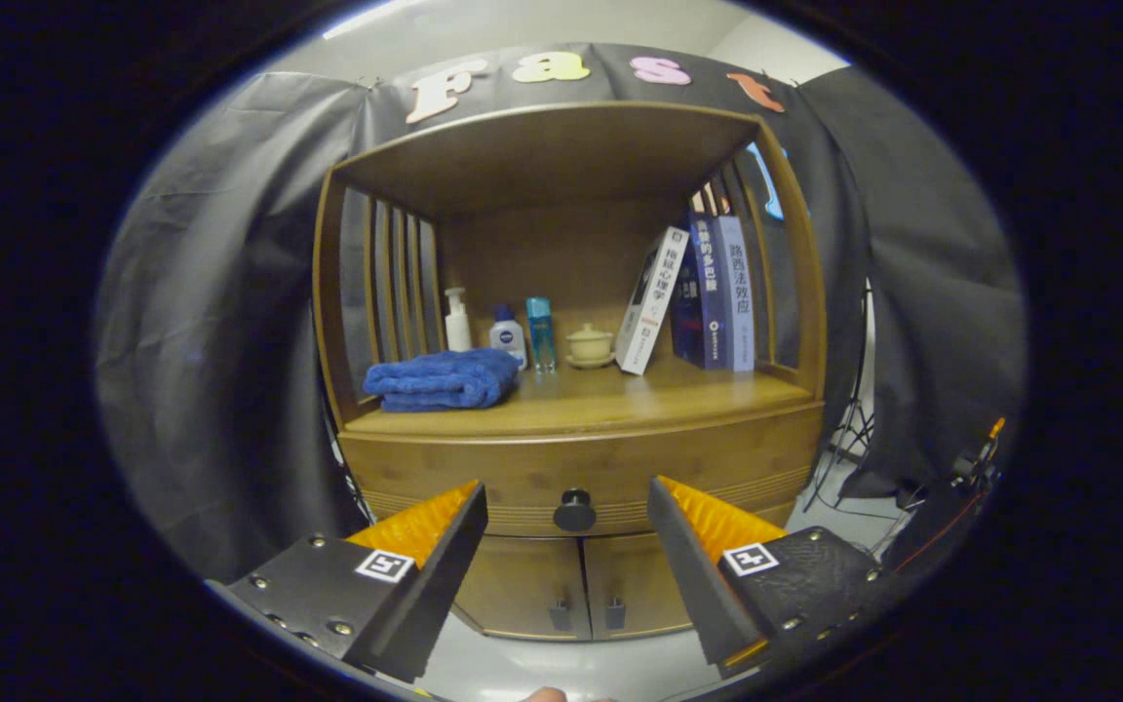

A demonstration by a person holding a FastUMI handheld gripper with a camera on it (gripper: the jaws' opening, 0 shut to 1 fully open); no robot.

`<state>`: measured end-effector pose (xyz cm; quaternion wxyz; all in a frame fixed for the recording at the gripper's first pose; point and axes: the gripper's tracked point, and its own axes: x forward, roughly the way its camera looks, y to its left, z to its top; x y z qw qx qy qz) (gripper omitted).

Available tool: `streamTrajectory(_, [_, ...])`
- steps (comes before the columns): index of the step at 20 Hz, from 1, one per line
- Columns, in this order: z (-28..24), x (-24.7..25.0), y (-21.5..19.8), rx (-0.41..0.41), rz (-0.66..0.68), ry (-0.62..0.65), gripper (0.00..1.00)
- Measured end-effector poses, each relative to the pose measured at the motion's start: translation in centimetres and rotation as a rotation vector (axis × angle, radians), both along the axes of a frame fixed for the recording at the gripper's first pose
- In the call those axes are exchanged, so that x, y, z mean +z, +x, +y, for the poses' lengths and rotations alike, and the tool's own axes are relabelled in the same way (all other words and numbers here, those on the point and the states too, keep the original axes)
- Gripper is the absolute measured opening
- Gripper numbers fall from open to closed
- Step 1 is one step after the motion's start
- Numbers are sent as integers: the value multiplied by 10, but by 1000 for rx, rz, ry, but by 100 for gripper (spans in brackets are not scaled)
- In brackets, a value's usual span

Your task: Pull open the drawer, take out the items inside it, and place them on the countertop above the cabinet.

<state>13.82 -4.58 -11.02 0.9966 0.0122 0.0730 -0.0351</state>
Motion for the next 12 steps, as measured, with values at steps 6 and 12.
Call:
streamTrajectory(6, [-13,-51,55,3,85,-33,93])
streamTrajectory(12, [-16,-83,94,-2,134,-36,65])
